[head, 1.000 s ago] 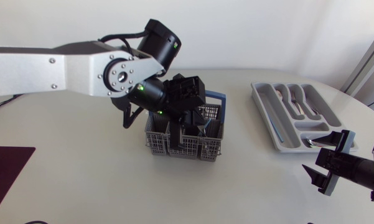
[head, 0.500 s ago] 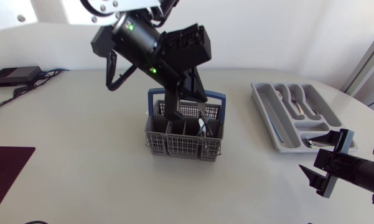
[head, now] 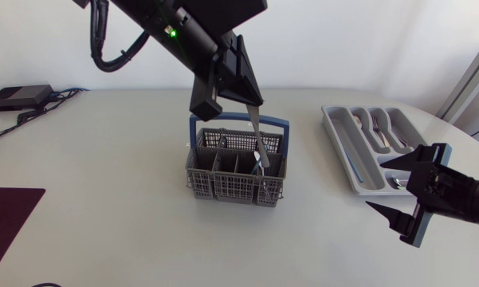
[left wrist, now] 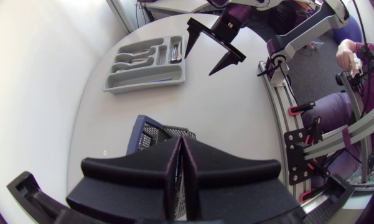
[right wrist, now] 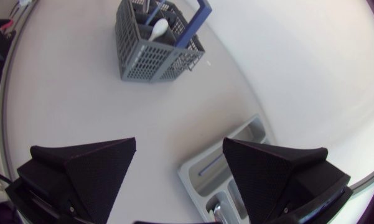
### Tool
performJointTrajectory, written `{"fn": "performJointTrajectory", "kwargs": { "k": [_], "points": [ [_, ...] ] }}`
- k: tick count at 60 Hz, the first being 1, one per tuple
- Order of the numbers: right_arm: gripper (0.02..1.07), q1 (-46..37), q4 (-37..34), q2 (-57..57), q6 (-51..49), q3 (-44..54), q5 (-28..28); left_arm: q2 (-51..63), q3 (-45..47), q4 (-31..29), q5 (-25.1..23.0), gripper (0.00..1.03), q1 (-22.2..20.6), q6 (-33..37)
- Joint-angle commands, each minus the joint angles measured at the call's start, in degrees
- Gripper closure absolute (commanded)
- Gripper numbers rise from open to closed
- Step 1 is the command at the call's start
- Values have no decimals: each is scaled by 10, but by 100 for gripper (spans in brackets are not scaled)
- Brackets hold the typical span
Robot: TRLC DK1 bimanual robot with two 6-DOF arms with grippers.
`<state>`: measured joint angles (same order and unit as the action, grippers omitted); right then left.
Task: Sort the cutlery from the basket into the organizer compartments.
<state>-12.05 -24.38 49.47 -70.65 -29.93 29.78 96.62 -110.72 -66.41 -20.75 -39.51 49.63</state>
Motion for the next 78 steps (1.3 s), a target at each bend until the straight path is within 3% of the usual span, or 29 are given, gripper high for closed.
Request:
{"fn": "performJointTrajectory", "kwargs": {
  "k": [1,20,40,69,78],
  "points": [
    [7,40,-41,-10,74,-47,16,-24,-29,-11,-8,100,-3,-18],
    [7,198,-97,5,243,-130,61,-44,-3,-22,-52,100,-13,-61],
    [23,296,-92,66,347,-186,121,-48,29,-19,-90,100,-28,-78],
    [70,375,-38,149,416,-210,150,-46,60,17,-116,100,-37,-101],
    [95,378,-33,155,426,-210,155,-47,62,20,-116,100,-35,-101]
  ]
}}
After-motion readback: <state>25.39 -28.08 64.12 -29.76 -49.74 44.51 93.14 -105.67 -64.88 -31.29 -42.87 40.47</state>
